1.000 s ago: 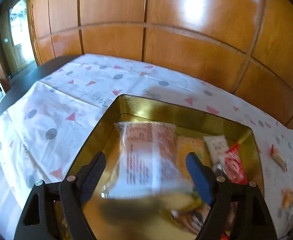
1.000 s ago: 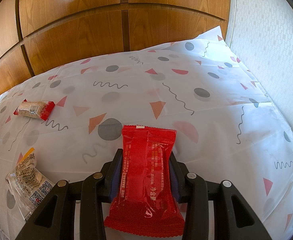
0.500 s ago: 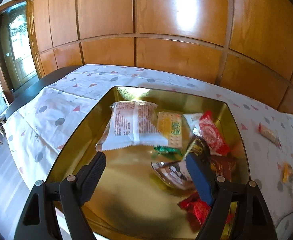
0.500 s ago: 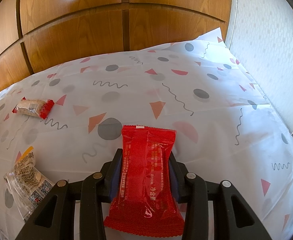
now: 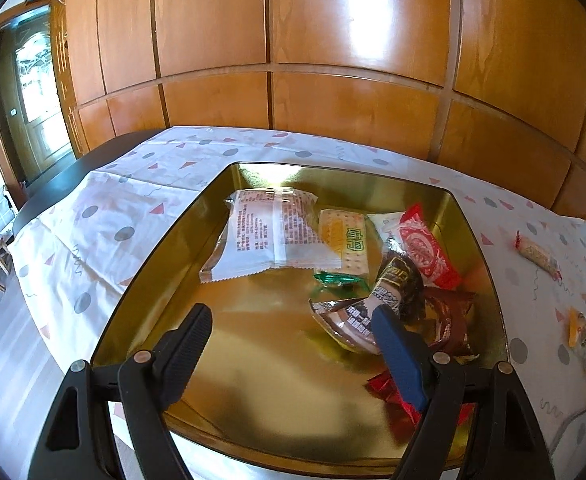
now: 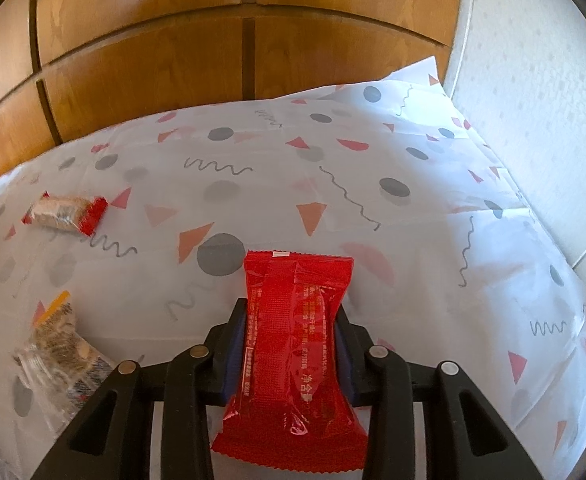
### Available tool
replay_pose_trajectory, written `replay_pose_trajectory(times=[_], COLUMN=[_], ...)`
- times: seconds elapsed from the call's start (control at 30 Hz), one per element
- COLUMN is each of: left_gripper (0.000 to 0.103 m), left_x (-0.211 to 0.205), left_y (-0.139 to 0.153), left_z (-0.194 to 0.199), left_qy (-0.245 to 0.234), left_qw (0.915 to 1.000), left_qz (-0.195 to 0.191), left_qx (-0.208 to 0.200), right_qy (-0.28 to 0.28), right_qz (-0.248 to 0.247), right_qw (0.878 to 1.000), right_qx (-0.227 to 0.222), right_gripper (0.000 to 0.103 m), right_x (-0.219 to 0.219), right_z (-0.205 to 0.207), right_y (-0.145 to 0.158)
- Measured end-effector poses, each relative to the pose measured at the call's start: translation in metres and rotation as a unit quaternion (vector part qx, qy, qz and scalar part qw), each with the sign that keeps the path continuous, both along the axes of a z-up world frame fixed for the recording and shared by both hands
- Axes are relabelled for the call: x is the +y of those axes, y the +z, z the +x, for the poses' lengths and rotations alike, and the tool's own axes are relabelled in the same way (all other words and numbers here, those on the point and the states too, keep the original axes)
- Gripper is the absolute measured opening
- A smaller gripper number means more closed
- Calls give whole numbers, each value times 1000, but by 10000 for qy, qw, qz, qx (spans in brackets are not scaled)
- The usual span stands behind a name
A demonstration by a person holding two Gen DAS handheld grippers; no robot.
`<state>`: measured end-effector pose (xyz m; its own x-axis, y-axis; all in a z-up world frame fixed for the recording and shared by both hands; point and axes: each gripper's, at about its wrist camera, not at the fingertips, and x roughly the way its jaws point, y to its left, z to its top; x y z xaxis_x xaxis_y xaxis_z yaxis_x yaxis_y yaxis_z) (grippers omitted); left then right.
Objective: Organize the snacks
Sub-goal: 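Carry the red packet over the gold tray and open the right tool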
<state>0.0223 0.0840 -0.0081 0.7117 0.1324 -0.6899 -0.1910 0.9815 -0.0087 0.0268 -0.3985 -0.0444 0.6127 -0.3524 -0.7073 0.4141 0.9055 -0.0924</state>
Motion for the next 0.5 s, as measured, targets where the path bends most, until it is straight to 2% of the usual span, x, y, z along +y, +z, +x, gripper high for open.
replay_pose_trajectory(times=[0.17, 0.27, 0.37, 0.5], left_gripper=[82, 82, 82, 82], left_x=[6, 10, 18, 34], left_y=[-2, -3, -2, 2], left_z=[-2, -3, -4, -5], left_qy=[25, 51, 130, 342], left_qw=[10000, 10000, 9999, 9993], left_qz=[-18, -26, -57, -64], left_qx=[-9, -13, -48, -144], right_qy=[77, 395, 1012, 2231], right_qz=[0, -40, 37, 385], right_qw=[9994, 9973, 9916, 9714], right_qx=[-332, -623, -806, -722], right_gripper=[38, 38, 38, 38], right_x=[11, 34, 71, 145], right_z=[-10, -16, -16, -7], right_y=[32, 58, 78, 86])
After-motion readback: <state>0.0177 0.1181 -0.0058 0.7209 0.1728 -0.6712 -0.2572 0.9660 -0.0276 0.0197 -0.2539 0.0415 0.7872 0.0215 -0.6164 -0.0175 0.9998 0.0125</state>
